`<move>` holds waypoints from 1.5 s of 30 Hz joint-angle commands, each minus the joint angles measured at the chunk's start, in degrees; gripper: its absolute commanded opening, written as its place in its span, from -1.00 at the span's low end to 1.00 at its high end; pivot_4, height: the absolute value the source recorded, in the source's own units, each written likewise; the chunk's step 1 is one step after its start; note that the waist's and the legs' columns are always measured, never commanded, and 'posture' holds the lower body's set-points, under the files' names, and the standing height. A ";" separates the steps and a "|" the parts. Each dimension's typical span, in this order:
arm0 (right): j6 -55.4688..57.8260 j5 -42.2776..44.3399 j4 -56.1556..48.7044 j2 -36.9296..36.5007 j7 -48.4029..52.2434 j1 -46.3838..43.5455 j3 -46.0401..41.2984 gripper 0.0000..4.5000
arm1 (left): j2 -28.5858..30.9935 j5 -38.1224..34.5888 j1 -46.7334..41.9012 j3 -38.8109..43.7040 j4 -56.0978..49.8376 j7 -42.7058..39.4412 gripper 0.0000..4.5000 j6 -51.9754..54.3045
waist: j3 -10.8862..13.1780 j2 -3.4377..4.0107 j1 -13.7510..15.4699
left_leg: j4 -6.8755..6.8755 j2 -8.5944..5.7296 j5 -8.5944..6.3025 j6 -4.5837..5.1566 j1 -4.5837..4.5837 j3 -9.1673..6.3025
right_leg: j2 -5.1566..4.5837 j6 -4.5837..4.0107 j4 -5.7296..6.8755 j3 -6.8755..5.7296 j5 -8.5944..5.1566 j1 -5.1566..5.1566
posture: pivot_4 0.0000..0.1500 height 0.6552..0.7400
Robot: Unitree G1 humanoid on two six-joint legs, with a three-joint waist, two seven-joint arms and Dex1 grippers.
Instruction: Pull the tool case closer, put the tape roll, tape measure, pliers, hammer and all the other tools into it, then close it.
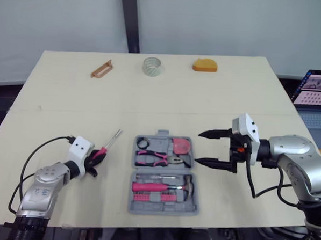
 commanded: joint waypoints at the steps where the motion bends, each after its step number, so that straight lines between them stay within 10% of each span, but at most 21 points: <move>1: -0.67 0.92 -1.96 -0.13 0.16 -0.77 -0.36 1.00 | -0.23 0.72 1.47 -2.04 0.72 -0.54 -0.71 1.92 | 0.00 0.00 0.01 | 0.00 0.00 0.00 0.00 0.00 0.00 | 0.00 0.00 -0.01 0.00 0.00 0.00 | 1.00 1.00; 21: 0.77 3.98 -7.04 -6.33 3.00 6.27 -1.87 1.00 | 23.78 -10.23 -0.73 -7.48 -26.58 -31.43 -0.71 5.05 | 0.40 -0.35 -0.05 | -0.13 0.01 0.00 0.00 -0.18 0.01 | 0.01 0.00 -0.14 -0.03 0.00 -0.17 | 1.00 1.00; 45: 1.94 6.50 -12.21 -10.67 2.24 17.00 -5.80 1.00 | 14.91 -2.22 -19.45 -38.22 -33.71 -28.72 -0.71 26.68 | 0.60 -0.53 0.29 | 0.10 0.00 0.00 0.00 -0.36 -0.03 | 0.03 0.00 -0.14 -0.02 0.00 -0.17 | 1.00 1.00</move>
